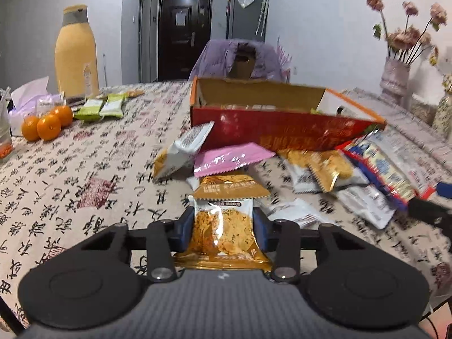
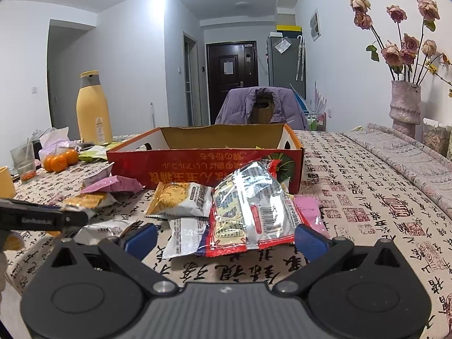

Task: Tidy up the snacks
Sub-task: 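Grasp the silver-blue packet with the right gripper while the left holds the golden bag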

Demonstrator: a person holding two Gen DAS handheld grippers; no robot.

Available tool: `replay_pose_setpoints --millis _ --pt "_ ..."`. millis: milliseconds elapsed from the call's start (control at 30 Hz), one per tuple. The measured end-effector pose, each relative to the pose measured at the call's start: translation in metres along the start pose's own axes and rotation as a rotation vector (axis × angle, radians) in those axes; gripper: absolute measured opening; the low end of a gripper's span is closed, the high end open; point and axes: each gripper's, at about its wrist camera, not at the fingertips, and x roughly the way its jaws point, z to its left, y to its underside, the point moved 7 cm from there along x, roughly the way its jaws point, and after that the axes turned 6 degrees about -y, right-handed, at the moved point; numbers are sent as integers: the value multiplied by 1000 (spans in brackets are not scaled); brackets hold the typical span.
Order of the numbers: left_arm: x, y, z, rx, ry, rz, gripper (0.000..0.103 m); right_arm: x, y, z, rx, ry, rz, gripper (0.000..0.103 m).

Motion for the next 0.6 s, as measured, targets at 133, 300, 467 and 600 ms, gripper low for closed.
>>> replay_pose_setpoints --millis 133,300,467,600 --pt "-20 -8 -4 -24 43 -51 43 -1 -1 3 -4 1 -6 103" --pt "-41 -18 -8 -27 73 -113 43 0 -1 9 -15 1 -6 103" --pt "-54 -26 -9 -21 73 -163 43 1 -2 10 -20 9 -6 103" --pt "-51 -28 -7 -24 65 -162 43 4 -8 9 -43 36 -14 103"
